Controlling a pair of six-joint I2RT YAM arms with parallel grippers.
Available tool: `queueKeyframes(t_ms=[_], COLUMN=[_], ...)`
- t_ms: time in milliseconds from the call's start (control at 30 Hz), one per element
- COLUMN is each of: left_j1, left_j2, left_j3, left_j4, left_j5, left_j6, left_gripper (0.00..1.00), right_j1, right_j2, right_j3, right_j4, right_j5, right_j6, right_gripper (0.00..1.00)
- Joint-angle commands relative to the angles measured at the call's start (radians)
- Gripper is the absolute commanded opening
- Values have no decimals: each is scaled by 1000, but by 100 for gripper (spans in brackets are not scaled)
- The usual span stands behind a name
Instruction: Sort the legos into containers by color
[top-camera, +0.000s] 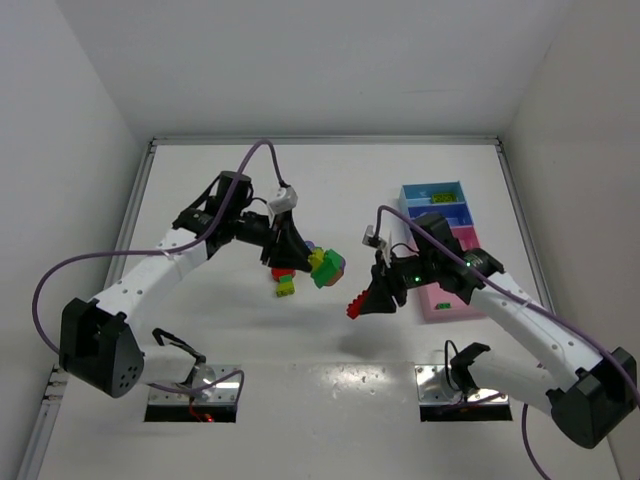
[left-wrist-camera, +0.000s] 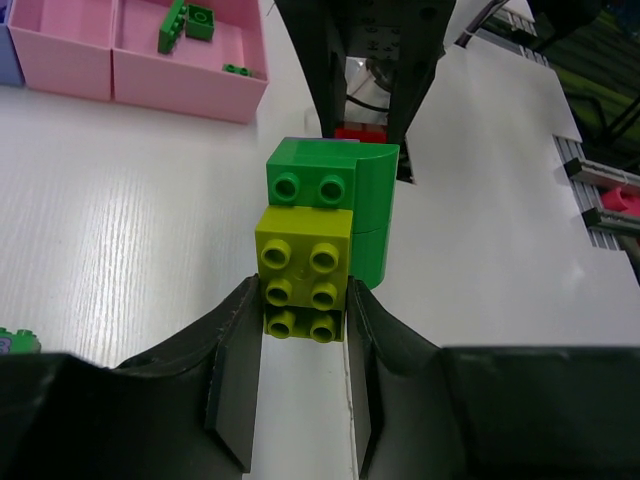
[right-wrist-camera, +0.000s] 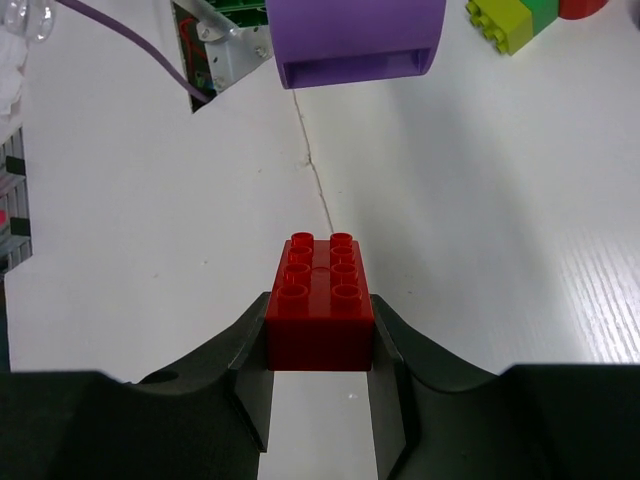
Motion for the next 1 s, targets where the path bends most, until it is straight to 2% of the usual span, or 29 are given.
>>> queueKeyframes(t_ms=[0, 100, 200, 233, 367, 467, 633, 767, 967], left_j1=[16, 25, 37, 46, 78, 88, 106, 115, 115], left_j2=[-1, -1, -10, -10, -51, -67, -67, -76, -67], left_j3=[40, 40, 40, 27, -26, -38, -29, -38, -38], left_j4=[30, 30, 44, 59, 185, 214, 234, 244, 265], left_j5=[17, -32, -91, -103, -201, -290, -356, -356, -345], left_j6=[27, 27, 17, 0, -114, -160, -188, -188, -215], left_gripper=[0, 0, 0, 0, 0, 0, 0, 0, 0], right_j1=[-19, -44, -58, -82, -136, -197, -338, -464, -553], right_j2=[-19, -10, -10, -10, 10, 91, 232, 292, 369], right_j3=[-1, 8, 19, 19, 30, 87, 180, 190, 190], right_j4=[12, 12, 34, 57, 152, 187, 160, 164, 174], right_j5=[21, 147, 404, 540, 761, 793, 731, 701, 655], right_j6=[-12, -12, 52, 69, 102, 102, 76, 46, 11], right_gripper=[0, 0, 0, 0, 0, 0, 0, 0, 0])
